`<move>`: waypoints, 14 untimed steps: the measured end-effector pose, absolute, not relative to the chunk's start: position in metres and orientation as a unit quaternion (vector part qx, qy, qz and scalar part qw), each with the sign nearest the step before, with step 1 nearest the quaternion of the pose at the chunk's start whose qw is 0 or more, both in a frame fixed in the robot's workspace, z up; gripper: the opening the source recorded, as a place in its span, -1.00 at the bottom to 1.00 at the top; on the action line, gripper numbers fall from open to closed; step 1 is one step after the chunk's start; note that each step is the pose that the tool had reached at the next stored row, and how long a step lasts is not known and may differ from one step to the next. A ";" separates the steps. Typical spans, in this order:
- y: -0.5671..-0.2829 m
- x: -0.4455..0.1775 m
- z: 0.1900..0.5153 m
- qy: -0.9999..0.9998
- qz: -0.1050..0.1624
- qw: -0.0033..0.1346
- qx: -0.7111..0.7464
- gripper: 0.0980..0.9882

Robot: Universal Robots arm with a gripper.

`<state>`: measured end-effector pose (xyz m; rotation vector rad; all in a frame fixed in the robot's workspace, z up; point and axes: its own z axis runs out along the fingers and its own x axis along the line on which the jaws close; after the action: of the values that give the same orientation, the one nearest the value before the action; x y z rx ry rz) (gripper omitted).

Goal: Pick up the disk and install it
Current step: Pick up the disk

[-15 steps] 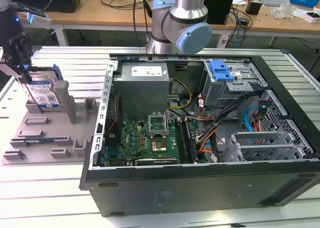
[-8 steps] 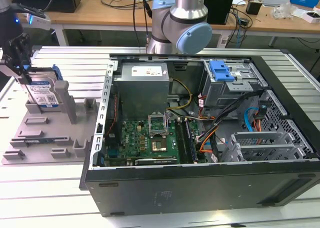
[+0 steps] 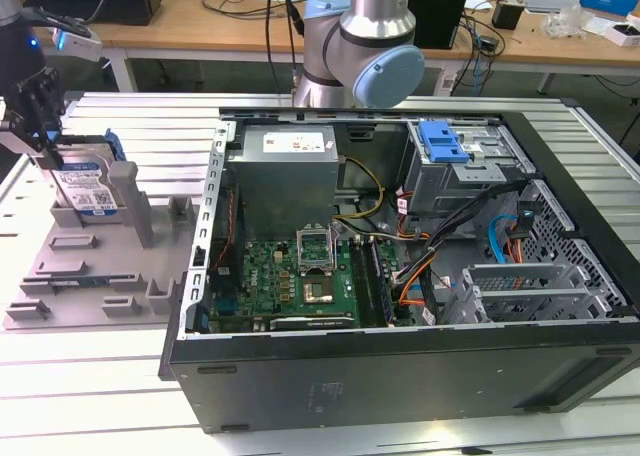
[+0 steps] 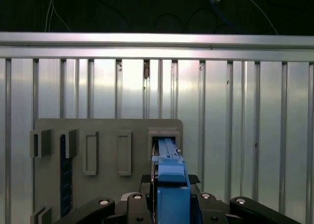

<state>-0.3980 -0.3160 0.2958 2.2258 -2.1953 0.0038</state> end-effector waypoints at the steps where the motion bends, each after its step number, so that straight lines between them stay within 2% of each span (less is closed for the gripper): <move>1: -0.316 -0.398 0.296 -0.702 0.001 0.008 0.712 -0.40; 9: -0.316 -0.398 0.296 -0.702 0.001 0.008 0.712 -0.40; 14: -0.316 -0.398 0.310 -0.702 0.001 0.007 0.712 -0.40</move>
<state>-0.3980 -0.3161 0.3097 2.2265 -2.1960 0.0025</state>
